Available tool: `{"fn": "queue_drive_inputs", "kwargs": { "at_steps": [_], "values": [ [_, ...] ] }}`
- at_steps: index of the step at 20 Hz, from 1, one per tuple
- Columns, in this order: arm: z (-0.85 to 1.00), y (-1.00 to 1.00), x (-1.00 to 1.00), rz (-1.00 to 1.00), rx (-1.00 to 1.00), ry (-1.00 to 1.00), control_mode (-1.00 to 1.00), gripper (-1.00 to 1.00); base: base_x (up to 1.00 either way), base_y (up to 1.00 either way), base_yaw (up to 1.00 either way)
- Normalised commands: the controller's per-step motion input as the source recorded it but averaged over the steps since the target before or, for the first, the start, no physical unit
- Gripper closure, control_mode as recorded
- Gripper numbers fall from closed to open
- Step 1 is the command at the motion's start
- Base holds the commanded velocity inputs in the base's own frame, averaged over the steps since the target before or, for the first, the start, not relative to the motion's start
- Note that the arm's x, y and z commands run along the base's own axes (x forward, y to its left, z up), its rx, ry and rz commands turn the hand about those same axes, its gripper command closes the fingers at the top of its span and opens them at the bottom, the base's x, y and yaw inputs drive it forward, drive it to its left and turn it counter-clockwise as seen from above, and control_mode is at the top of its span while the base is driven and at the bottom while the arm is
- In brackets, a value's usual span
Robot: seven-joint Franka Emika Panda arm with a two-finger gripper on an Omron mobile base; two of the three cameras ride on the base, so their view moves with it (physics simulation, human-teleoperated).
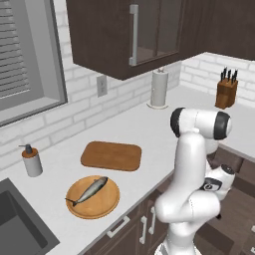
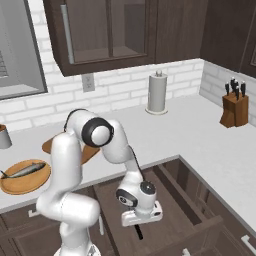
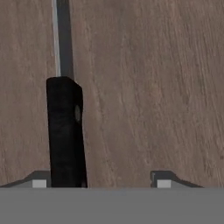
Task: Pick up the knife from the drawer and place it on the cutting board. Then place the meat from the plate to the cutting board.
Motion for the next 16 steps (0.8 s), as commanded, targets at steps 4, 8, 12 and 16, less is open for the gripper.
{"fn": "queue_drive_inputs", "kwargs": {
  "at_steps": [4,8,12,16],
  "values": [
    [-0.49,-0.03,0.08,0.00,0.00,0.00,-1.00,1.00,0.00,0.00,0.00],
    [-0.72,0.00,-0.05,0.00,0.00,0.00,-1.00,1.00,0.00,0.00,0.00],
    [-0.34,0.00,-0.15,0.00,0.04,0.00,-1.00,1.00,0.00,0.00,0.00],
    [0.01,-0.08,-0.15,0.00,0.15,0.00,-1.00,1.00,0.00,0.00,0.00]
  ]
}}
